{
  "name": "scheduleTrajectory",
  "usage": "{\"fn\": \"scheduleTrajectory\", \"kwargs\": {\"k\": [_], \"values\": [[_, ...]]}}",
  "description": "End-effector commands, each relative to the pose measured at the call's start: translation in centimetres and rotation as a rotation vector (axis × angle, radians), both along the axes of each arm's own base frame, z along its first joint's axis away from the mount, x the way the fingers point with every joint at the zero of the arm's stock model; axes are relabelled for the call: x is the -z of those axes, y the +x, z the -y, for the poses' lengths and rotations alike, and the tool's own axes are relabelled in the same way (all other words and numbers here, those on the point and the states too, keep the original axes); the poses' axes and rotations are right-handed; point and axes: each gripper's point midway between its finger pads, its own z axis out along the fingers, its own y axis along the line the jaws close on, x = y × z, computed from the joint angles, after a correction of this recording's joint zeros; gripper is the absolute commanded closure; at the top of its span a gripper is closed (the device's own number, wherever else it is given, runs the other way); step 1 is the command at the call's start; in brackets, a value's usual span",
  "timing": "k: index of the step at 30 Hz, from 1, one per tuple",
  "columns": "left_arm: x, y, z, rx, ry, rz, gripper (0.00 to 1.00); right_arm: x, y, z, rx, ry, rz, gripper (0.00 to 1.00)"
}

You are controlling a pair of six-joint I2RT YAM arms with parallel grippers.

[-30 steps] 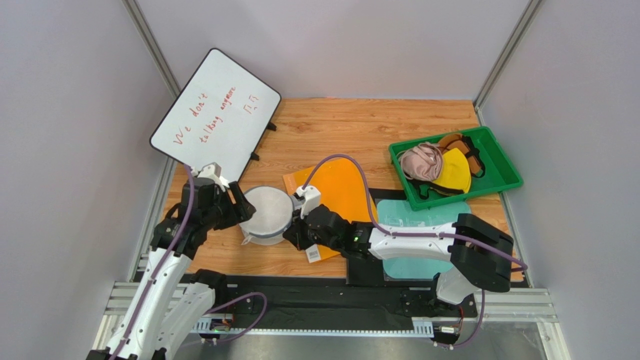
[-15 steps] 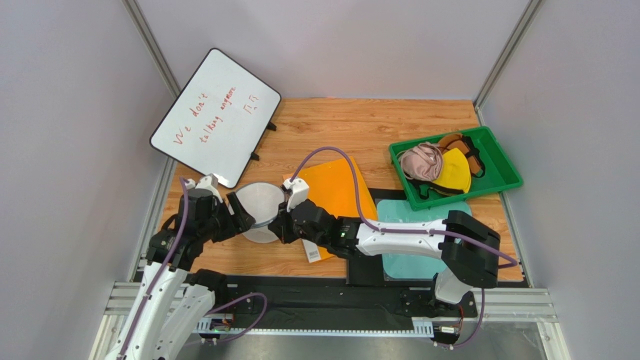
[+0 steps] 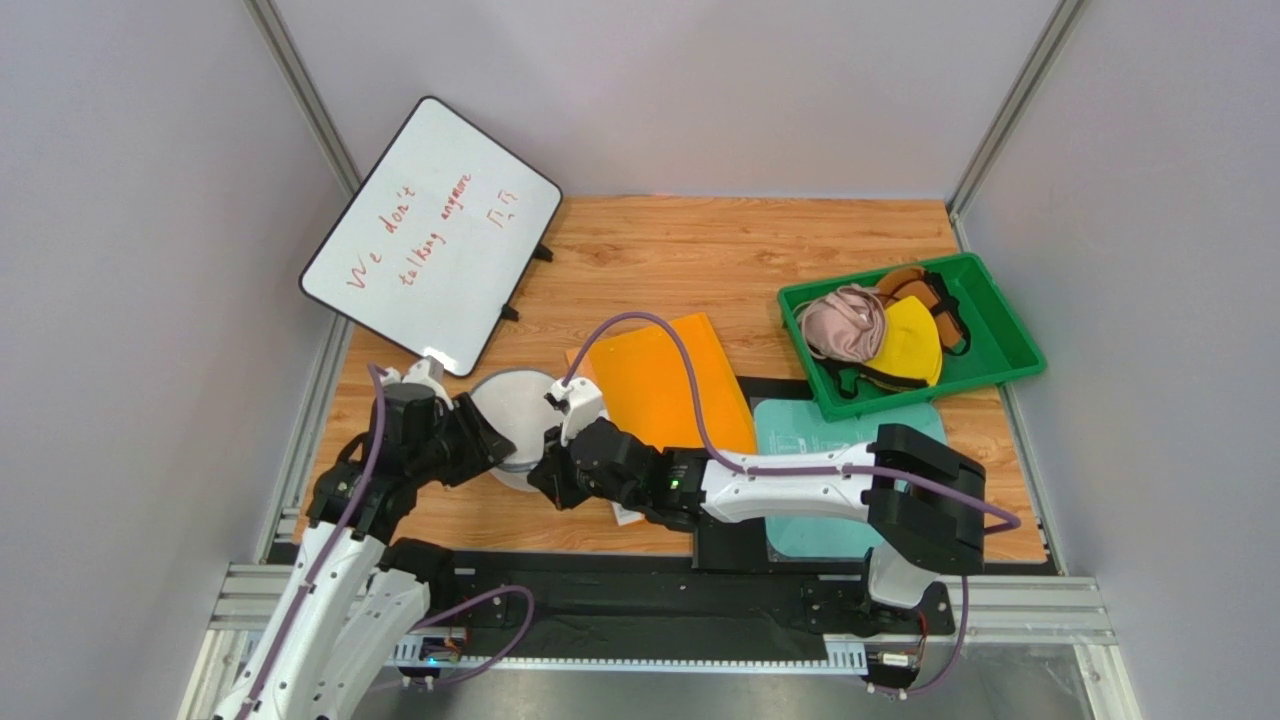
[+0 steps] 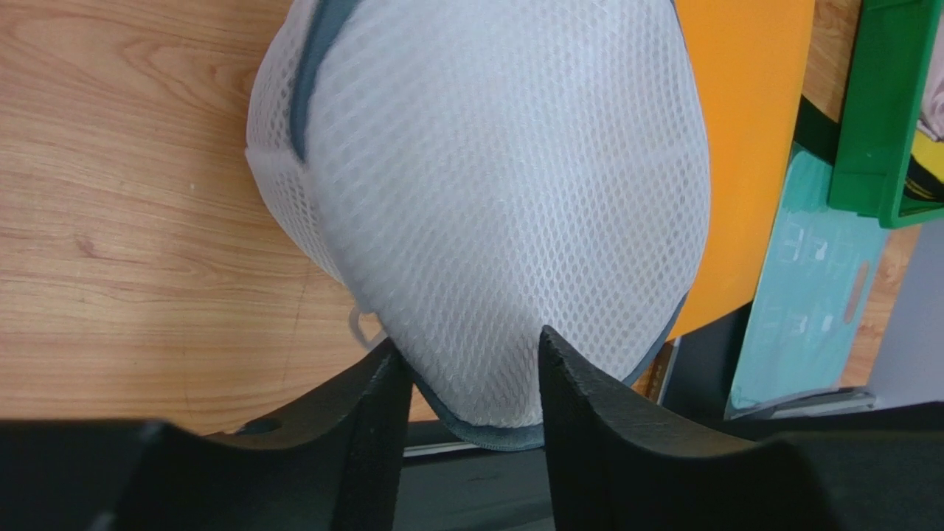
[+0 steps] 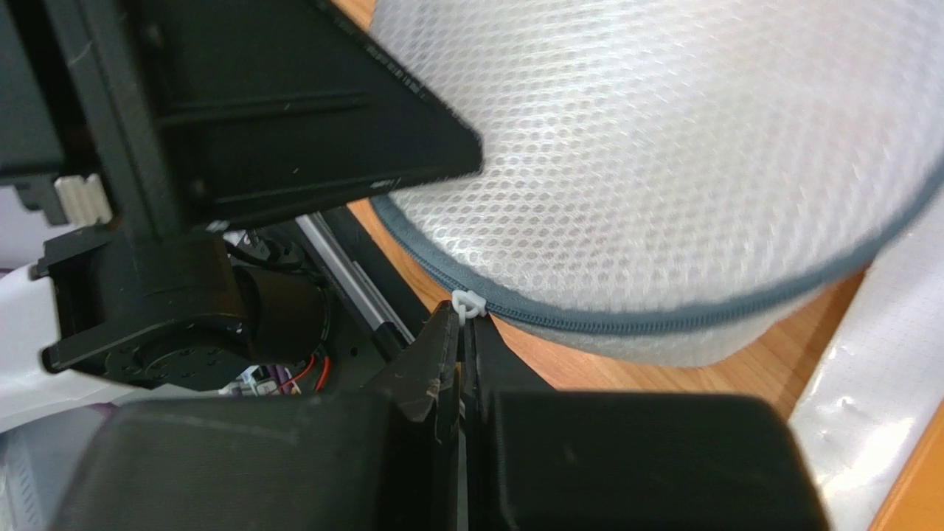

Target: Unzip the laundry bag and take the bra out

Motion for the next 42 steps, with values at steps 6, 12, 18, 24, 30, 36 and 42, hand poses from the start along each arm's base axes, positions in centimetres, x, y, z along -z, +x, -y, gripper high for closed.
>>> {"fn": "scheduleTrajectory", "kwargs": {"k": [6,12,18,24,30,36,42], "values": [[-1.1,2.2,0.3,0.002,0.010,0.056,0.82,-1.3,-1.8,-0.9,-0.050,0.046,0.005,1.00],[-1.1,3.1,0.0,-0.004,0.037,0.066,1.00,-0.2,-2.0,0.3,-0.037,0.025,-0.012,1.00],[-1.3,3.7,0.1,0.006,0.050,0.078,1.00,1.0,-1.8,1.5,-0.011,-0.008,-0.014,1.00],[-1.7,4.0,-0.1,0.015,0.064,0.089,1.00,1.2,-1.0,3.2,0.036,-0.039,0.011,1.00],[-1.5,4.5,-0.5,0.012,0.080,0.090,1.00,1.4,0.4,4.9,0.079,-0.051,0.016,1.00],[-1.4,5.4,-1.6,-0.013,0.119,0.087,1.00,1.4,1.0,5.7,0.097,-0.076,0.033,1.00],[-2.0,8.0,-1.1,0.023,0.124,0.097,1.00,-0.4,-0.3,4.4,0.038,-0.042,0.037,1.00]]}}
